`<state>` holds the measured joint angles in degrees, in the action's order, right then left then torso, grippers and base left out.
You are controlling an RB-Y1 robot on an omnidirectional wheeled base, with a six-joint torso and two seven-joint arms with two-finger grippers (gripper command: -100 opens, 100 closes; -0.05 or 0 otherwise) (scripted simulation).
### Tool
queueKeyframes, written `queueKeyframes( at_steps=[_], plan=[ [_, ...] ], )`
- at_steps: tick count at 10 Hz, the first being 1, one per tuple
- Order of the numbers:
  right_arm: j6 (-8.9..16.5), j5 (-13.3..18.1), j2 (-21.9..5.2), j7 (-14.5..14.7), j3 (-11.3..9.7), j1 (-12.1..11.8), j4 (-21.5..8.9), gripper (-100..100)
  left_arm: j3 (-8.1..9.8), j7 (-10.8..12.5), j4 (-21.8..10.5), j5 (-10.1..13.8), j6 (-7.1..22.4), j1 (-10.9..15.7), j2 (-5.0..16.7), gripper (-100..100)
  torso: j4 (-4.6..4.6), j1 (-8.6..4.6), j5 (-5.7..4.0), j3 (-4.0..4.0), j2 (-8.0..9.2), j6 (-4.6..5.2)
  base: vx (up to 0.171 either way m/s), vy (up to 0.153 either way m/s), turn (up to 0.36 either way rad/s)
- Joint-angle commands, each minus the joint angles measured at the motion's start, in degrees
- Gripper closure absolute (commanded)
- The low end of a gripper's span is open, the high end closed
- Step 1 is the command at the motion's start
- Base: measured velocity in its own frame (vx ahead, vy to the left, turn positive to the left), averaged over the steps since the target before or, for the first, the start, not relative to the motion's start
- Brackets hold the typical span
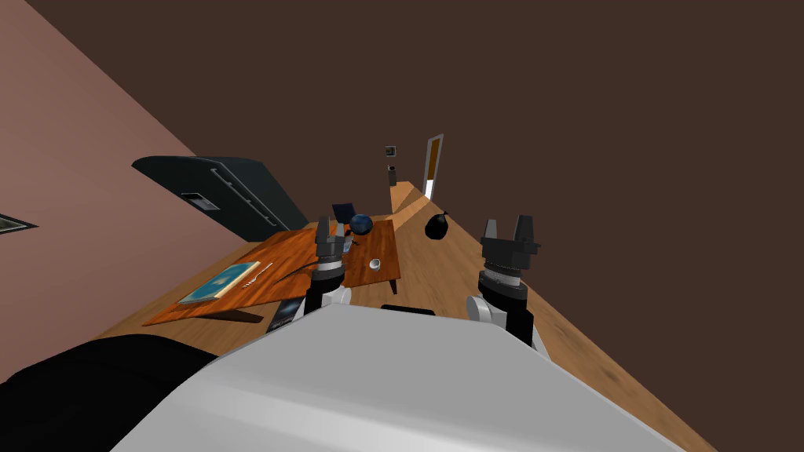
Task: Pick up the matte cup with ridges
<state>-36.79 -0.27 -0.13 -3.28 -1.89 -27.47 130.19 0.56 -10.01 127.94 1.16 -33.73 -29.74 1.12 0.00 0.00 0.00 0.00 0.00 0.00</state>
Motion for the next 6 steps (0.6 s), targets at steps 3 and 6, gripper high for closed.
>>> queueKeyframes(
  at_steps=[3, 6],
  plan=[
    [0.00, 0.00, 0.00, 0.00, 0.00, 0.00, 0.00, 0, -0.87, -0.59, -4.94, 0.13, 0.89, 1.96, 3.84, -100, 0.00, -0.13, -0.03, 0.01, 0.01, 0.00, -0.006, -0.038, 0.010],
    [0.00, 0.00, 0.00, 0.00, 0.00, 0.00, 0.00, 0, -1.45, -0.89, -8.27, 0.29, 1.64, 3.22, 5.92, -100, 0.00, -0.19, -0.04, -0.01, -0.01, 0.00, -0.001, -0.046, 0.003]
  ],
)
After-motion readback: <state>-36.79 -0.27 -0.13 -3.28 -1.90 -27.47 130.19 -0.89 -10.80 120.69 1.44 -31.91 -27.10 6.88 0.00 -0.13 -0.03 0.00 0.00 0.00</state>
